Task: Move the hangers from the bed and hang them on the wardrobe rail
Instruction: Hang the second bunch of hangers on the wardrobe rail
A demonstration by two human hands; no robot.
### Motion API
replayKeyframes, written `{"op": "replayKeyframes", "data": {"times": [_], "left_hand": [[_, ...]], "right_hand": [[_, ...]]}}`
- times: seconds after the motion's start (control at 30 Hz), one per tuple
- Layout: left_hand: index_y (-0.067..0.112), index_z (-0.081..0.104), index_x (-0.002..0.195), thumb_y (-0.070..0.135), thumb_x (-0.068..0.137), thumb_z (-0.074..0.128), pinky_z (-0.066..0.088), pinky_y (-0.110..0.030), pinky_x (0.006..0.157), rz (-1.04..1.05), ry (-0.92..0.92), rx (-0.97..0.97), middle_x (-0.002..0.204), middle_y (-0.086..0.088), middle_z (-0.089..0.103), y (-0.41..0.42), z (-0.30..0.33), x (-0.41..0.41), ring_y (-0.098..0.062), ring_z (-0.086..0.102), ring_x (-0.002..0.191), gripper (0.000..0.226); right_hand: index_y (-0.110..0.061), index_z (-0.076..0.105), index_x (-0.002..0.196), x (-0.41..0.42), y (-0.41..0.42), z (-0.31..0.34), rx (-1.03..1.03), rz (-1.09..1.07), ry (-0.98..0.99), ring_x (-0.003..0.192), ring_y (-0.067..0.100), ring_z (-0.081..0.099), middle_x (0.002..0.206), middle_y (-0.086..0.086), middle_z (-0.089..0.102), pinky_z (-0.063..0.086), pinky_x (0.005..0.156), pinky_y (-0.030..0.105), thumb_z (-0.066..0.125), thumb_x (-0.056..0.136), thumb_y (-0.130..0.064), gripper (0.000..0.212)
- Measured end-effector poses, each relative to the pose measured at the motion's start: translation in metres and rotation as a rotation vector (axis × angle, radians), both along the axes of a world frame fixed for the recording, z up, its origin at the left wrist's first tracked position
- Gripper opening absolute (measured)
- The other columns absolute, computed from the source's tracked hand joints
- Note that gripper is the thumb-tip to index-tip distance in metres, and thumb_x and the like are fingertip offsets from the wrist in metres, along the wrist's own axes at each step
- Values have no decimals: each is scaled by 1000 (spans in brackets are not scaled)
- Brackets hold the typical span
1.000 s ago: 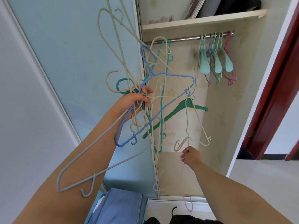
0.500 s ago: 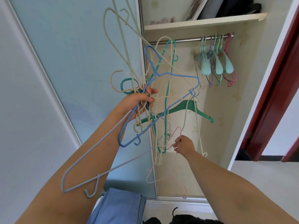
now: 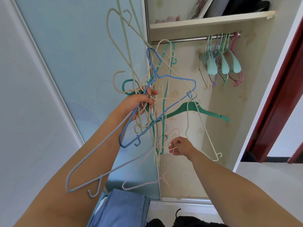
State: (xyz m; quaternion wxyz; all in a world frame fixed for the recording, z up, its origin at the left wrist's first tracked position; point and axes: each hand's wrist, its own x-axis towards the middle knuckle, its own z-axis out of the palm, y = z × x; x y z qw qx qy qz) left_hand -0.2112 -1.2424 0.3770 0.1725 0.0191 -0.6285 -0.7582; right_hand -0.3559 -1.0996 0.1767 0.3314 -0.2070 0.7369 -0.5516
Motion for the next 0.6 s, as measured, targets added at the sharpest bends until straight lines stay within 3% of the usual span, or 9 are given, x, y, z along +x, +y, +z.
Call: {"op": "replayKeyframes", "data": {"times": [0.13,0.23,0.3,0.37,0.43,0.47,0.53,0.6], "left_hand": [[13,45,73,-19,85,38,47,-25,60,36,-39,-4,97,-3,64,-1,-11,-2,-12,54,58,35],[14,45,73,-19,84,40,48,-24,58,69,-78,-22,98,-3,64,-3,-18,-7,-10,57,59,35],[14,45,73,-19,84,42,50,-23,56,98,-110,-37,97,-1,65,-5,-22,-10,-8,60,58,35],[14,46,71,-18,83,43,51,-23,55,125,-137,-36,96,0,67,-7,-30,-16,-8,61,59,35],[15,47,69,-18,82,45,51,-23,54,146,-161,-17,94,1,69,-8,-40,-21,-7,63,60,35],[15,48,69,-18,82,45,51,-23,53,153,-170,-5,92,2,70,-8,-45,-24,-6,63,61,35],[15,48,68,-17,81,45,51,-23,52,159,-191,20,88,4,72,-7,-54,-30,-6,63,61,35],[15,49,67,-17,81,46,51,-22,51,166,-212,39,88,6,73,-6,-63,-35,-7,62,59,35]], "right_hand": [[-12,57,89,-3,8,1,354,247,91,76,19,67,91,8,72,51,72,28,46,93,-5,14],[-16,64,83,-5,17,-3,567,369,173,101,19,63,111,4,68,51,84,32,56,87,-17,9],[-20,67,81,-6,27,-6,688,450,191,111,20,55,119,0,59,49,90,34,57,83,-33,17],[-18,68,94,-6,40,-11,847,493,277,120,24,50,126,5,53,44,99,39,52,86,-54,40],[-7,58,125,-11,54,-20,998,442,433,132,30,40,141,13,45,32,110,42,36,92,-65,70],[-3,51,132,-15,61,-25,1038,392,488,136,32,35,145,14,42,25,114,43,29,95,-63,74],[-2,49,134,-23,77,-29,1082,291,549,135,31,37,143,14,45,21,115,41,27,100,-51,64],[-6,49,132,-29,89,-29,1031,132,548,124,29,48,135,12,51,35,105,37,35,99,-42,50]]}}
